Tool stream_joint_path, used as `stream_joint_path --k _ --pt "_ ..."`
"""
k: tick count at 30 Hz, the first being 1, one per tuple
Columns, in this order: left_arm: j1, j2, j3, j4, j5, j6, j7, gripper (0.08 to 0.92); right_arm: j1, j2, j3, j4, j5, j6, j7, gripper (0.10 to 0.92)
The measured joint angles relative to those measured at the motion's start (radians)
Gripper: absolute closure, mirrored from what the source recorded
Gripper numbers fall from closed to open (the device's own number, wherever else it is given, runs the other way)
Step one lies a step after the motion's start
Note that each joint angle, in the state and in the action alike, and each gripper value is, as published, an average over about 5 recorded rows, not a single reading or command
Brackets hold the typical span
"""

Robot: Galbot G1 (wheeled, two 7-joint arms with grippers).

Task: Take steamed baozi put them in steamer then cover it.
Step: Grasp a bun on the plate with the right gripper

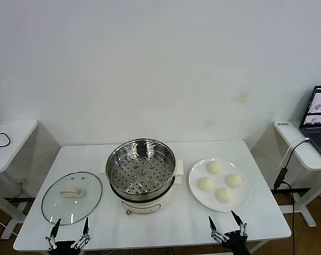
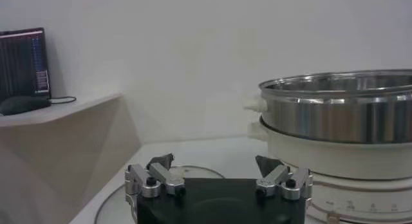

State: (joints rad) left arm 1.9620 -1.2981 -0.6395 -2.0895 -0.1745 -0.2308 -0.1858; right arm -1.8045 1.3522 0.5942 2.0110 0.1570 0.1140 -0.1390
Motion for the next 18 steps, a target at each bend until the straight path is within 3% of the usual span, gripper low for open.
stream_joint_path --k 9,18 --pt "-0.017 0.013 -0.016 -0.020 0.014 0.052 -0.003 0.177 0.057 -0.049 0.034 0.010 -0.116 -0.043 0.036 0.203" --pt "-0.050 0.018 -0.027 -0.042 0.070 0.116 -0.003 0.177 0.199 -0.203 0.078 -0.022 -0.307 -0.150 0.010 0.203"
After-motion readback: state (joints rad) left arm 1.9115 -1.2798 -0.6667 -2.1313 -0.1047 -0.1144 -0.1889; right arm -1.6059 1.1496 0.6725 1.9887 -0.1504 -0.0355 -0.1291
